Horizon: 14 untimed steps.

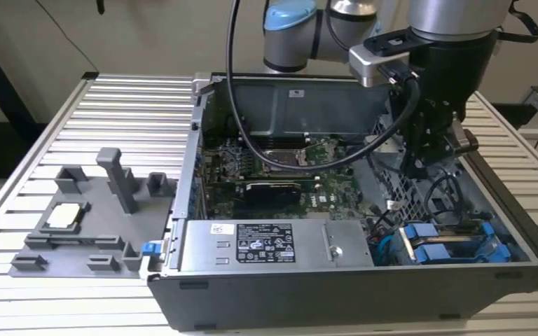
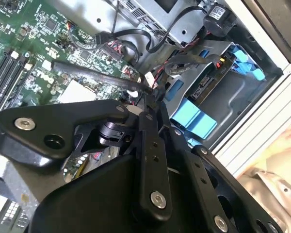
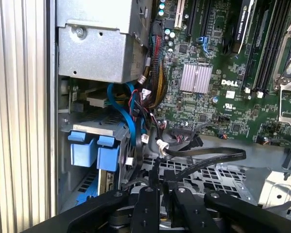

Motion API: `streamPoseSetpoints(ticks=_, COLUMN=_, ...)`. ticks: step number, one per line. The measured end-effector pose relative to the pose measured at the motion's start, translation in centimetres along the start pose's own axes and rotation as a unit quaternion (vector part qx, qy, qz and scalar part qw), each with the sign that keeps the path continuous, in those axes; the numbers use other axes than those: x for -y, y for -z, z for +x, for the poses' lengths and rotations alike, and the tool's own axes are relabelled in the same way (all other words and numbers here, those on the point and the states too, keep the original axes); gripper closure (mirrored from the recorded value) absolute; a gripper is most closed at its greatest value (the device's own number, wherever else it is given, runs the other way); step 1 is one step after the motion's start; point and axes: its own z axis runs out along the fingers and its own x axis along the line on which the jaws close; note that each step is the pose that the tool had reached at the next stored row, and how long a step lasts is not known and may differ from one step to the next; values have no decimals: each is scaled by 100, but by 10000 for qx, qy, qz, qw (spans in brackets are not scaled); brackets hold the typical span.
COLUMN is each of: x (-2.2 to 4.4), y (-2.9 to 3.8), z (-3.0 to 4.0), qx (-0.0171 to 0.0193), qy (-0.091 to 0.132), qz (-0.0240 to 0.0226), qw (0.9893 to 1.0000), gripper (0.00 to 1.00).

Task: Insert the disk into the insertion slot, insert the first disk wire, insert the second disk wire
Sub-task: 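Insert the first disk wire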

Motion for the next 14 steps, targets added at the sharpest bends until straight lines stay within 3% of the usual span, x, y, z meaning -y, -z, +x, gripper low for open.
streamPoseSetpoints(ticks=8, x=6, y=33, z=2, qx=-1, qy=0, qz=0, qw=10000, gripper=82)
streamPoseSetpoints(ticks=14, x=11, y=51, z=0, qx=0, qy=0, qz=0, qw=10000, gripper=73)
